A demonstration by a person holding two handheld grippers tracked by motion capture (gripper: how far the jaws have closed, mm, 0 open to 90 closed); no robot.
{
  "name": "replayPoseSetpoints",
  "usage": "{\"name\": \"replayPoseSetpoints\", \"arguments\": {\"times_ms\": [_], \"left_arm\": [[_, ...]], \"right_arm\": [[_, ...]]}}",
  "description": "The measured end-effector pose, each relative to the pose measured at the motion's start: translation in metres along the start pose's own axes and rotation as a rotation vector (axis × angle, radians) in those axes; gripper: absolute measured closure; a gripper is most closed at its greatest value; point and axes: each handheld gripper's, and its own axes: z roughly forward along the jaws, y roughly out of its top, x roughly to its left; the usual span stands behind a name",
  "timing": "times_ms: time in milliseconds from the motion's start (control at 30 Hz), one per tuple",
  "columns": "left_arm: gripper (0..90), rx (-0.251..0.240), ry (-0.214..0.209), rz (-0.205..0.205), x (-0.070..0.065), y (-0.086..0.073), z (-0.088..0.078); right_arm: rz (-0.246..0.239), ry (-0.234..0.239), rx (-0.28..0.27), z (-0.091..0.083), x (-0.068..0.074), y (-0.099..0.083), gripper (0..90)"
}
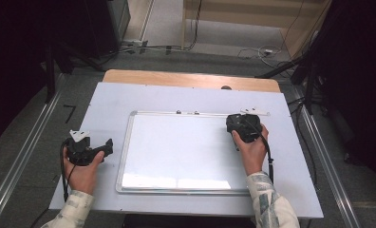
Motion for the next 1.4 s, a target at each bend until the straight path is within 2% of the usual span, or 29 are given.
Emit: {"name": "replayPoseSetpoints", "arguments": {"times_ms": [667, 900, 1000, 1400], "left_arm": [[5.2, -0.002, -0.001, -0.004, 0.002, 0.001, 0.000], [5.2, -0.003, -0.001, -0.004, 0.002, 0.000, 0.000], [5.2, -0.003, -0.001, -0.003, 0.003, 0.001, 0.000], [5.2, -0.002, 0.003, -0.006, 0.003, 0.000, 0.000]], "right_arm": [[0.063, -0.068, 0.026, 0.025, -0.008, 0.003, 38.5], [0.094, -0.124, 0.053, 0.034, -0.010, 0.005, 38.5], [0.087, -0.153, 0.062, 0.038, -0.011, 0.005, 38.5], [0.110, -0.183, 0.093, 0.053, -0.015, 0.001, 38.1]]}}
